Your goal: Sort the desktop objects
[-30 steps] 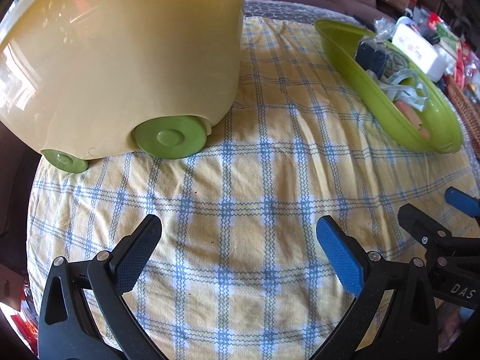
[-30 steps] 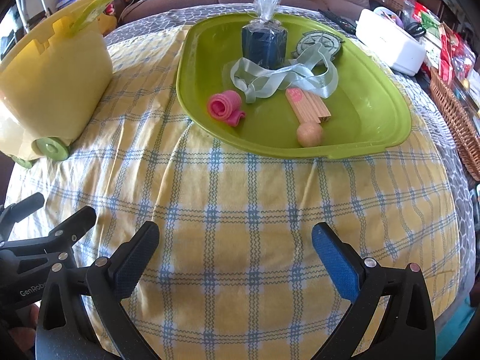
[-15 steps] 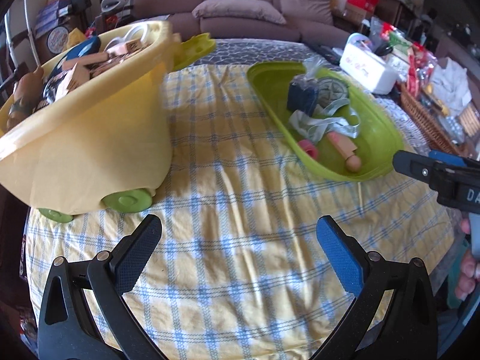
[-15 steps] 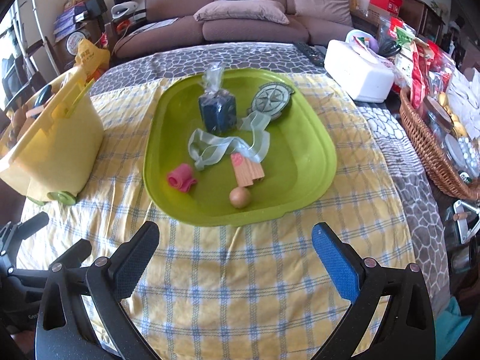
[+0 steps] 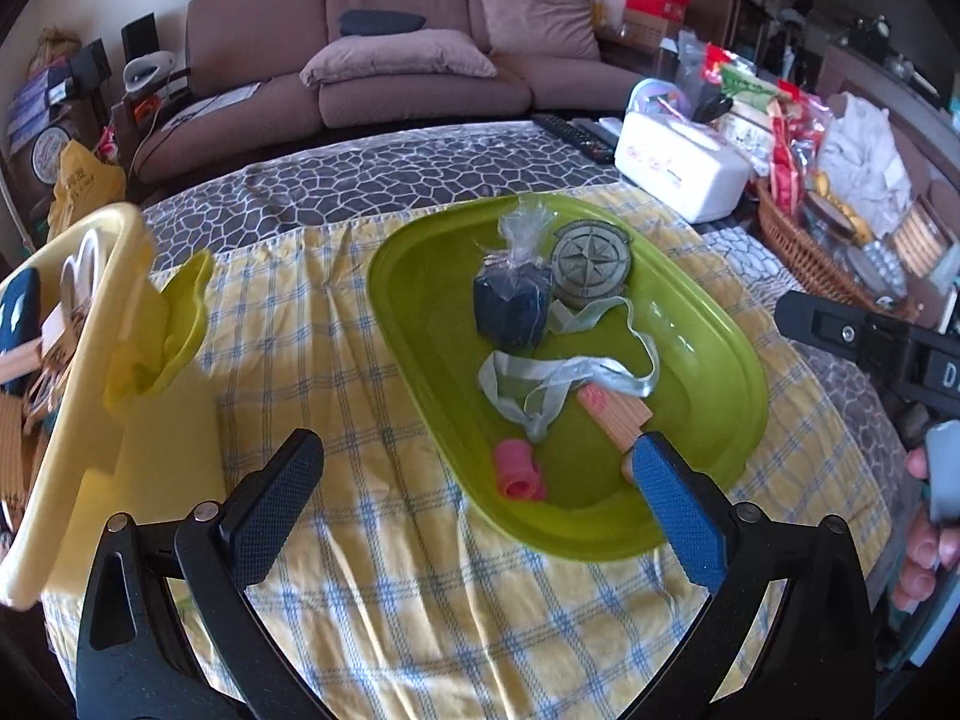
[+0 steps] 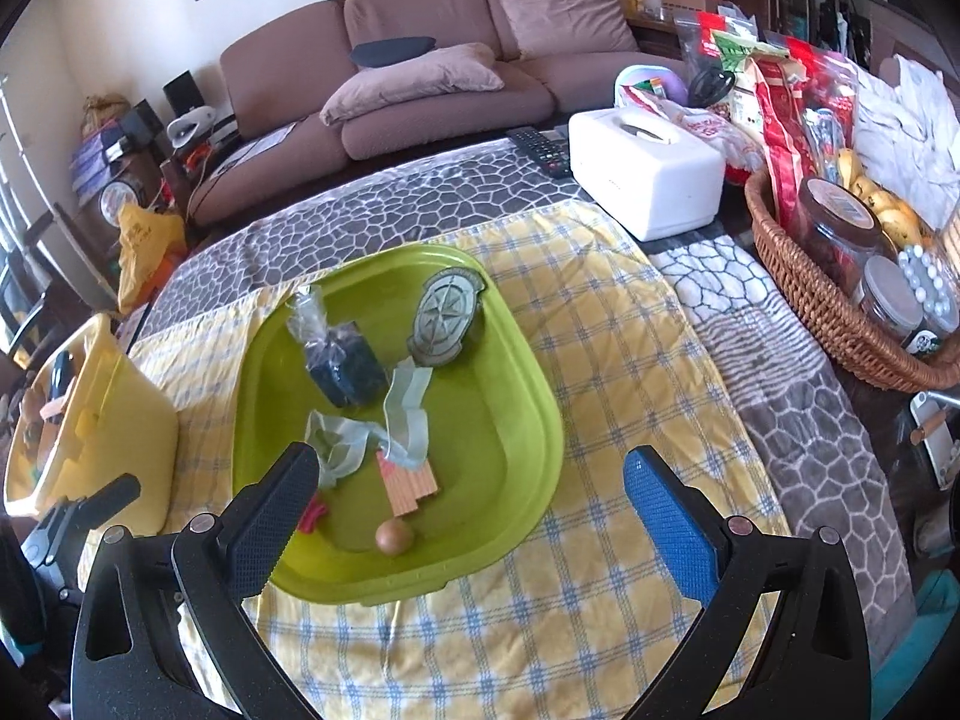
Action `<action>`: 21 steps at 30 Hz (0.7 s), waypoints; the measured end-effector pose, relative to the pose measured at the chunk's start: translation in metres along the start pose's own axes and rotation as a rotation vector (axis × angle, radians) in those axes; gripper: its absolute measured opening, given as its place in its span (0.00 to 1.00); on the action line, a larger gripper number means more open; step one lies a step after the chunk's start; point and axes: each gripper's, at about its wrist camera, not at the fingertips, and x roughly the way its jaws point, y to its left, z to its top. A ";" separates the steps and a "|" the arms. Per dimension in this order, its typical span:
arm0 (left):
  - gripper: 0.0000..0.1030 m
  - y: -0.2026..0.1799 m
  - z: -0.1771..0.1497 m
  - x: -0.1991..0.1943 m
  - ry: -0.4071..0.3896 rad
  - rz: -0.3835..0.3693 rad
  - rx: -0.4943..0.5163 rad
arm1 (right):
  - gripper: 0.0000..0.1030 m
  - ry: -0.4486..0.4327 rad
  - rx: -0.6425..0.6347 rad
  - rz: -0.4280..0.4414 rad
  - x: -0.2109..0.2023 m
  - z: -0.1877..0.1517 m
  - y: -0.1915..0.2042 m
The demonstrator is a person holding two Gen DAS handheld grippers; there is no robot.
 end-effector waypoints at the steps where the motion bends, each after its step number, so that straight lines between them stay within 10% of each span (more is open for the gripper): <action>1: 1.00 -0.001 0.006 0.006 0.002 -0.003 0.006 | 1.00 -0.004 0.002 0.001 0.002 0.002 -0.002; 15: 0.99 -0.013 0.067 0.091 0.061 0.021 0.076 | 0.97 0.009 -0.073 0.032 0.028 0.024 0.000; 21: 0.81 -0.020 0.067 0.125 0.123 -0.005 0.093 | 0.84 0.024 -0.014 0.031 0.037 0.028 -0.021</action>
